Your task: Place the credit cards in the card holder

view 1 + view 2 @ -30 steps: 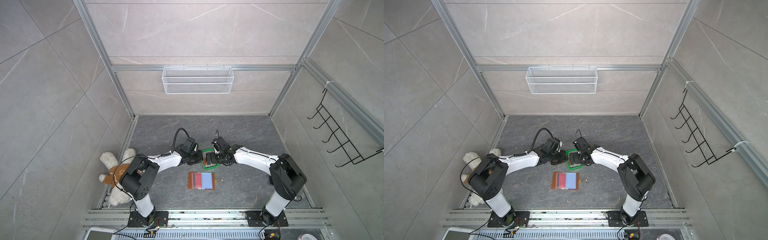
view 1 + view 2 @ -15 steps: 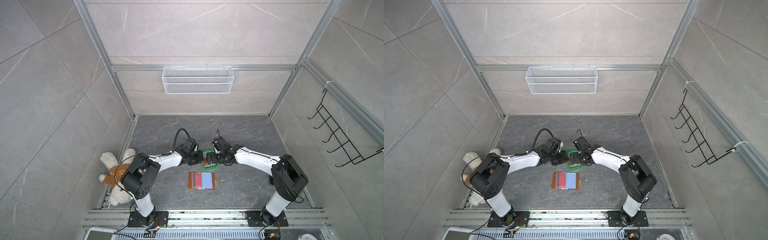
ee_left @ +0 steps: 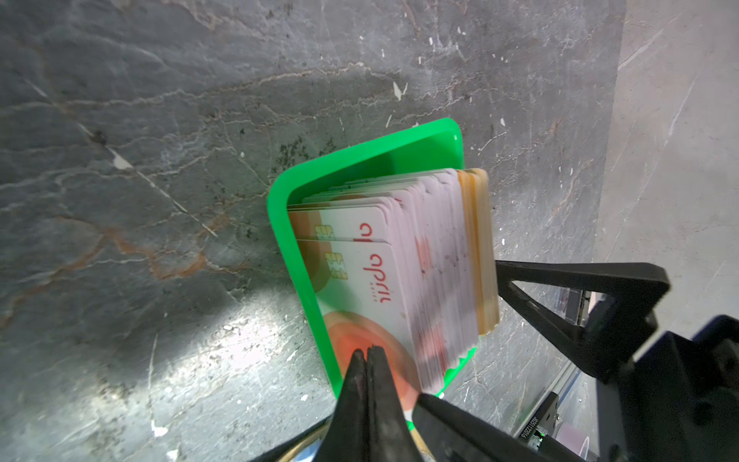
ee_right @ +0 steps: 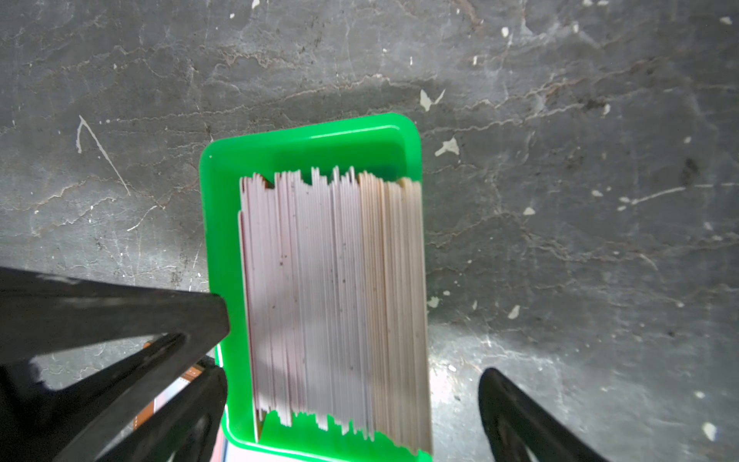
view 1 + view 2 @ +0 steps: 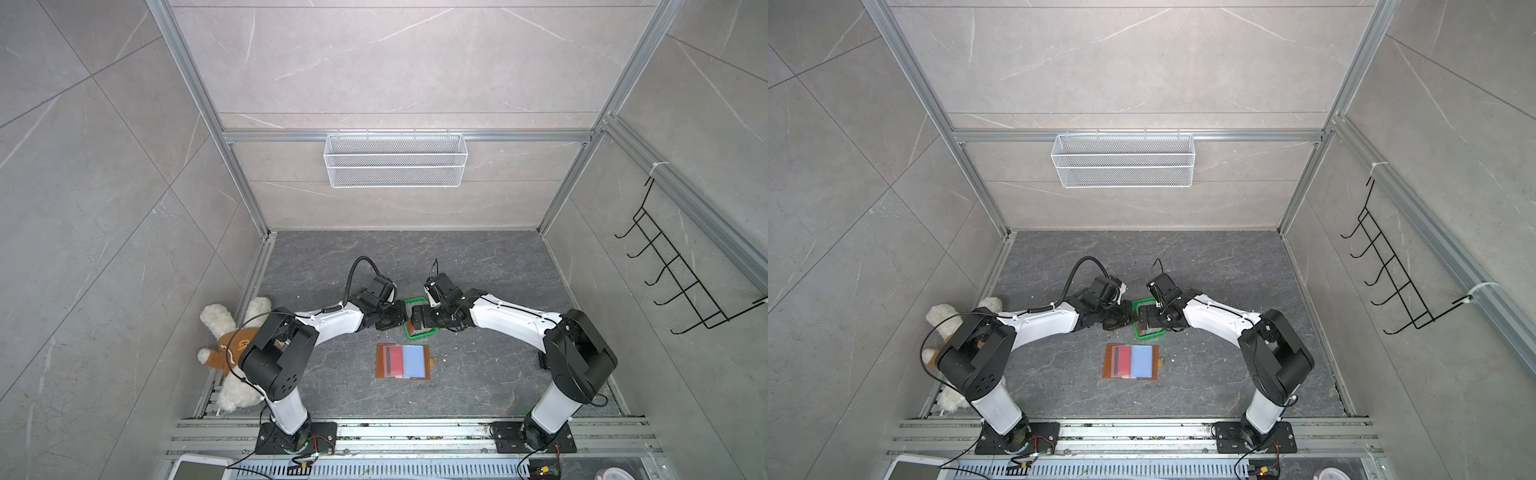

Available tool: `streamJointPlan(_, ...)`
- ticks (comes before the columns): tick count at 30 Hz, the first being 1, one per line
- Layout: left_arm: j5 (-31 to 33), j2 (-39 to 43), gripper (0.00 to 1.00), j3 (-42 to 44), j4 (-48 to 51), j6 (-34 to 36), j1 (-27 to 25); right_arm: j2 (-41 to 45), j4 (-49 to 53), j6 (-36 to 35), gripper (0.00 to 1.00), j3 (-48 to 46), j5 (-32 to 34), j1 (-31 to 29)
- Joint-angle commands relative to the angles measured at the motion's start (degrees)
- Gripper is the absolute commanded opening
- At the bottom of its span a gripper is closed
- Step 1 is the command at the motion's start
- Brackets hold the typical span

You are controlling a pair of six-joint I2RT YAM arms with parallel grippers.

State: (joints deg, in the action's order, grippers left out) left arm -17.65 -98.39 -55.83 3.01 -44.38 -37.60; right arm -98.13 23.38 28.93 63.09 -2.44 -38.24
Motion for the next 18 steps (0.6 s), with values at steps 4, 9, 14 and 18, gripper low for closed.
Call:
streamJointPlan(4,-2.1,2.4,0.0,-2.4,0.0,1.3,0.3,-1.4,-0.4,0.2,1.0,-0.4,-0.6,0.1)
streamJointPlan(9,-3.5,0.2,0.0,-2.9,-0.4,1.5,0.2,-1.9,-0.3,0.3,1.0,-0.4,-0.6,0.1)
streamJointPlan(14,-1.5,-1.1,0.0,-2.6,1.2,0.6,0.2,-2.0,-0.2,0.0,1.0,-0.4,-1.0,0.1)
streamJointPlan(18,0.1,-2.1,0.0,-2.2,2.4,-0.3,0.2,-2.3,-0.3,-0.7,1.0,-0.4,-2.7,0.1)
